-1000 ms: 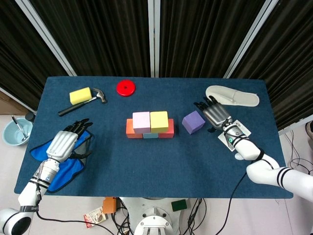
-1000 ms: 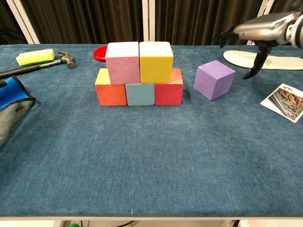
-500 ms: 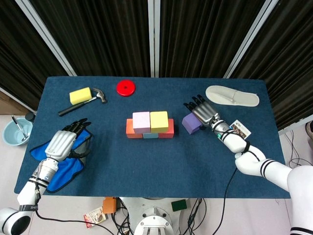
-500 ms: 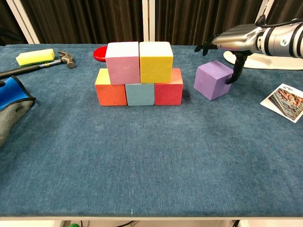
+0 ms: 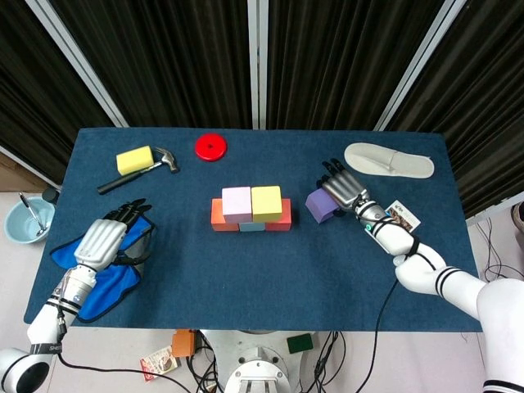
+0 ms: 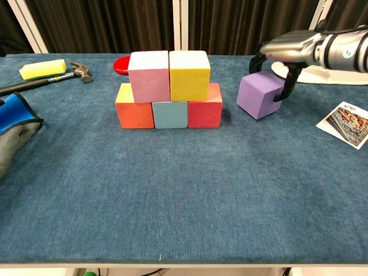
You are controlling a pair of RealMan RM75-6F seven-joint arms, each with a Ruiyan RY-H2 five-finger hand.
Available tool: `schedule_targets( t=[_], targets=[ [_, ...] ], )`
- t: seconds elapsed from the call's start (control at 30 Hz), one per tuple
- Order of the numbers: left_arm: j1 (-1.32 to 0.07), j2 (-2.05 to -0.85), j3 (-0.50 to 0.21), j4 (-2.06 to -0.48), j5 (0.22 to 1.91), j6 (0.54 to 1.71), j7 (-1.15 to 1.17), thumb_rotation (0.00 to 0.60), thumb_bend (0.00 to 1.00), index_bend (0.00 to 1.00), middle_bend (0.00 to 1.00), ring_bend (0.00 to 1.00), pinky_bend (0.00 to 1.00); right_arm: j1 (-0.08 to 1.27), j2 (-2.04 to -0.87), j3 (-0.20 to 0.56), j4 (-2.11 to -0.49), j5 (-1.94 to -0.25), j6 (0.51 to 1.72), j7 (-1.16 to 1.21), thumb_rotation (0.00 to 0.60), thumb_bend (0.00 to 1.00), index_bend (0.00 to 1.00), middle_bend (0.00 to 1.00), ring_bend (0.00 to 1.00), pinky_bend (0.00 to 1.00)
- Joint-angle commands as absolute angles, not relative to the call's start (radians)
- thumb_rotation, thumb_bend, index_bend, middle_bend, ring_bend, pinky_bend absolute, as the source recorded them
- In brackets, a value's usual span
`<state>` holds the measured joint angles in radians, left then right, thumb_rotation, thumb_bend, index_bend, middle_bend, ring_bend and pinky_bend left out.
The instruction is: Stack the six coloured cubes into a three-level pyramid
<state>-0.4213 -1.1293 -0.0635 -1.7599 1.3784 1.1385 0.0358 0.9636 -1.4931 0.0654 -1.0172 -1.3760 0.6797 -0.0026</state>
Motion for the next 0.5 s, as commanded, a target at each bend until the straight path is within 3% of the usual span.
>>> schedule_targets(
  t=[0.03, 0.27, 0.5],
  targets=[
    [-0.418, -1.127, -0.063, -1.763, 1.382, 1.144, 0.036, 0.475, 0.19, 0.10, 0.04, 0.10, 0.23, 0.918, -1.404, 0.096, -1.142, -1.357, 0.752, 0.017, 0.600, 0.21, 0.54, 0.40, 0.10, 0.00],
    [-0.401, -1.116, -0.050, -1.776, 1.392, 1.165, 0.065, 0.472, 0.19, 0.10, 0.04, 0.10, 0.23, 0.867, -1.150, 0.200, -1.547, -1.150, 0.834, -0.148, 0.600, 0.21, 0.56, 0.44, 0.13, 0.00],
    [-0.390, -1.115, -0.030, -1.783, 1.394, 1.169, 0.136, 0.472, 0.19, 0.10, 0.04, 0.10, 0.23, 0.924, -1.021, 0.274, -1.819, -0.866, 0.888, -0.386, 0.600, 0.21, 0.55, 0.45, 0.14, 0.00]
  ],
)
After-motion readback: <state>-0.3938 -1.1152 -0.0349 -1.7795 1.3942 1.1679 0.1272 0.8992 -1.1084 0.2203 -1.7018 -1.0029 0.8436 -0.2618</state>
